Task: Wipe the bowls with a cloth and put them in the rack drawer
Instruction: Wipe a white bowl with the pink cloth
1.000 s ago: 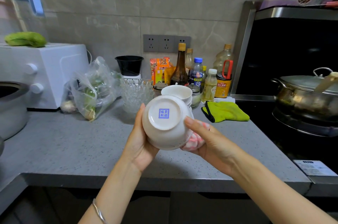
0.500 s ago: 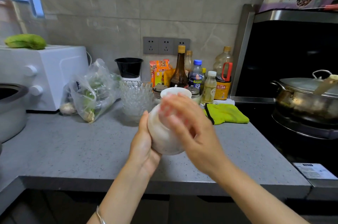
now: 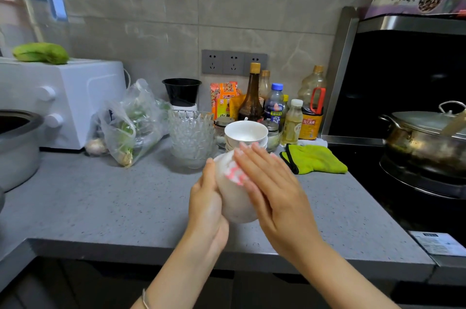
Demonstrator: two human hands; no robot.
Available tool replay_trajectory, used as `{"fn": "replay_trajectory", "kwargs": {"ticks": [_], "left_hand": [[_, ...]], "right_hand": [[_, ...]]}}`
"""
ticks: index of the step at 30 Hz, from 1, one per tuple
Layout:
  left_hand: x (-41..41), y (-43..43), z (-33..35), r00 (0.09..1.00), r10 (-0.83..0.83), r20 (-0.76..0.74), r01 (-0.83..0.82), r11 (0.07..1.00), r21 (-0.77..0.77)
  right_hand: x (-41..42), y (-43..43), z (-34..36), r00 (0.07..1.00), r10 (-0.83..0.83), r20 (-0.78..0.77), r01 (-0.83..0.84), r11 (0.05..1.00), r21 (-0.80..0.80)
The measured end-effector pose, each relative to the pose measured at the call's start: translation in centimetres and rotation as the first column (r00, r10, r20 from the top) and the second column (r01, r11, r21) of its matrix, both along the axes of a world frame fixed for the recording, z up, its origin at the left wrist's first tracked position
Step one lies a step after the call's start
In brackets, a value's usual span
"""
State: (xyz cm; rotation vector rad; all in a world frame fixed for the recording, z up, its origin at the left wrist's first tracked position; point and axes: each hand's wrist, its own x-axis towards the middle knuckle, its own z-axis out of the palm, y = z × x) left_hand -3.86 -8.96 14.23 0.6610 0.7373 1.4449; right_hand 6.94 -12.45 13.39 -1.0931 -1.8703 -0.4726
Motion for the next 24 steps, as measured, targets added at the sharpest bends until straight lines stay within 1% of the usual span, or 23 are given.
{"fn": "replay_trajectory", "kwargs": {"ticks": [2,4,7,9,10,12,14,15,17,19,21,22,24], "left_hand": [[0.0,0.3,0.7,0.999,0.046,-0.003,-0.046,0.999,-0.013],[-0.1,0.6,1.1,0.998,0.057,0.006,-0.057,0.998,-0.019],[0.1,0.3,0.8,0.999,-0.031,0.020,0.031,0.999,0.012],[0.5,-0.1,0.5,0.996,-0.091,-0.010,0.091,0.995,0.028],[0.6,-0.3,0.6,0.996,-0.087,-0.020,0.088,0.995,0.037],[0.6,-0.3,1.0,0.999,-0.042,-0.028,0.044,0.997,0.059],[0.5,-0.2,1.3,1.000,-0.001,-0.007,0.001,0.998,0.070],[0.5,-0.1,1.3,1.000,0.004,0.004,-0.004,0.998,0.069],[0.5,-0.1,0.9,1.000,-0.013,0.009,0.012,0.998,0.065],[0.6,-0.1,0.3,0.998,-0.055,-0.035,0.058,0.995,0.080],[0.7,-0.1,0.2,0.988,-0.101,-0.117,0.114,0.988,0.105],[0.8,0.0,0.3,0.982,-0.115,-0.149,0.133,0.984,0.119],[0.8,0.3,0.5,0.975,-0.126,-0.183,0.153,0.978,0.139]], "right_hand": [[0.5,-0.2,-0.3,0.998,-0.009,-0.060,0.008,1.000,-0.020],[0.4,-0.8,-0.9,0.997,0.017,-0.069,-0.019,1.000,-0.025],[-0.2,-1.4,-1.1,0.999,0.039,-0.024,-0.040,0.999,-0.011],[0.0,-1.2,-0.6,1.000,0.005,0.009,-0.005,1.000,0.000],[0.3,-1.1,-0.4,1.000,-0.023,0.016,0.023,1.000,0.007],[0.9,-0.7,-0.1,0.999,-0.046,-0.027,0.046,0.999,0.003],[0.9,-0.7,-0.6,0.996,-0.011,-0.094,0.009,1.000,-0.013],[0.7,-0.8,-1.0,0.995,0.005,-0.104,-0.006,1.000,-0.008],[0.3,-0.9,-1.7,0.999,-0.004,-0.050,0.006,1.000,0.023],[0.2,-0.7,-1.6,0.998,-0.053,0.029,0.052,0.997,0.052],[0.6,-0.3,-0.9,0.995,-0.085,0.047,0.084,0.996,0.040],[0.9,-0.1,-0.4,0.996,-0.082,0.023,0.082,0.997,0.009],[1.2,0.1,0.2,0.996,-0.040,-0.076,0.034,0.996,-0.081]]}}
